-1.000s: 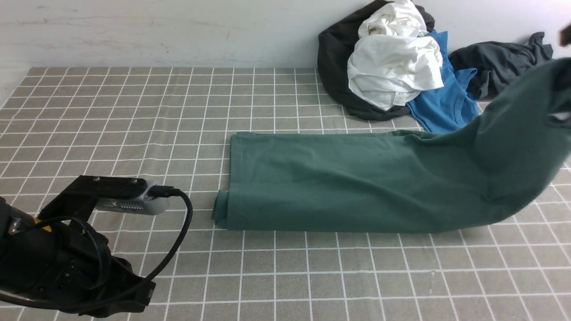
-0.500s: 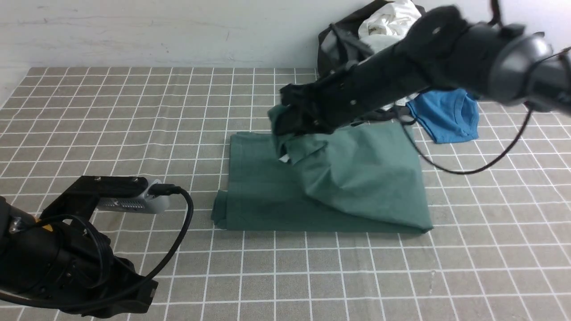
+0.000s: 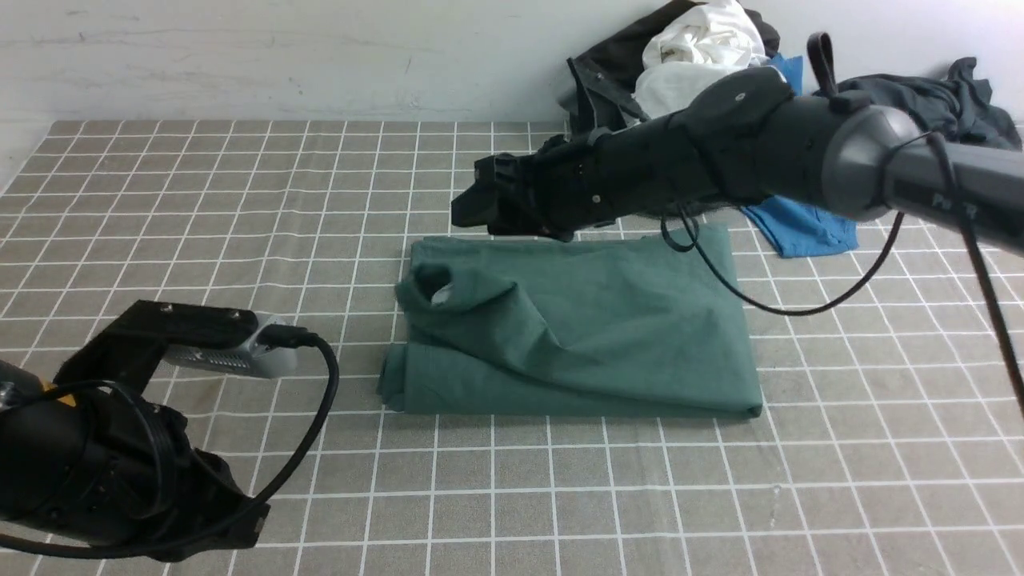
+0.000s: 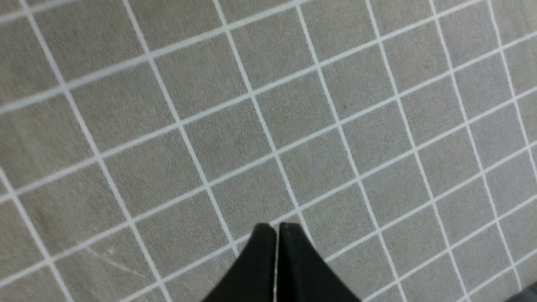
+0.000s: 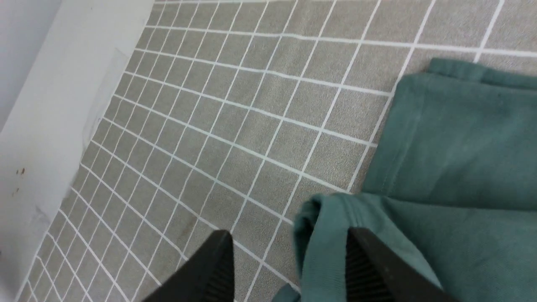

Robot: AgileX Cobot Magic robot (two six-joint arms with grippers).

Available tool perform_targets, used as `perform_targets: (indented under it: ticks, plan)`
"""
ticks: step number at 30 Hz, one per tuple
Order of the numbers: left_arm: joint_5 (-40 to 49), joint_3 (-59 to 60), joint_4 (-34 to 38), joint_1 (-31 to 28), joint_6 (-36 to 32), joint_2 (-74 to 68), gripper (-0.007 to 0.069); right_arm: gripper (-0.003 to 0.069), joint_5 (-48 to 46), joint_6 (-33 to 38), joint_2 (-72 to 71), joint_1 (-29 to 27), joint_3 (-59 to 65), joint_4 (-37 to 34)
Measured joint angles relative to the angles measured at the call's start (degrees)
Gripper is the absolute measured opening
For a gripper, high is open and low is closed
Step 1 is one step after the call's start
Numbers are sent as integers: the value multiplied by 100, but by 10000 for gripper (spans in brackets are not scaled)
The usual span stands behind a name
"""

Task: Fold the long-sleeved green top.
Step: Use the right arm to drag the right edge of the fabric to the left and folds it over the left edge

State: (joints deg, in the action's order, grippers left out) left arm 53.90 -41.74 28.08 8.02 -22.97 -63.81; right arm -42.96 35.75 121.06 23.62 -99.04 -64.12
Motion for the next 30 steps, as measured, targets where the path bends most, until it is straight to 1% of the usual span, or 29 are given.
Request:
perform_targets:
  ticks: [3,5,8,10,11,13,14,15,17,20,25,30]
  plan:
    - [-188,-21,-36,0,-180,577,-8,353,-189,13,-159,-206,-5,259]
    - [-393,-21,-52,0,-361,1054,-8,328,-344,18,-220,-302,-5,596]
    - [-700,-21,-59,0,-672,1719,-8,260,-423,7,-164,-307,-5,1187]
    - [-877,-8,-59,0,-864,2131,-8,196,-378,1,-1,-211,-5,1507]
    - [-917,-1,-53,0,-876,2208,-8,189,-366,1,18,-211,-5,1507]
    - [-1202,178,-17,0,-948,2583,-8,99,-98,42,312,-25,-5,1693]
    - [-1290,275,-17,0,-948,2675,-8,73,25,97,404,56,-5,1724]
    - [-1390,409,-17,0,-953,2751,-8,41,154,148,490,120,-5,1735]
    - [-1511,648,-17,0,-964,2896,-8,3,457,239,667,265,-5,1736]
    - [-1520,850,-17,0,-964,3067,-8,-11,606,262,765,456,-5,1480]
    - [-1670,872,-17,0,-964,3221,-8,-11,93,428,765,879,-5,740]
    - [-1694,872,-15,0,-964,3241,-8,-13,-526,720,727,1237,-5,658]
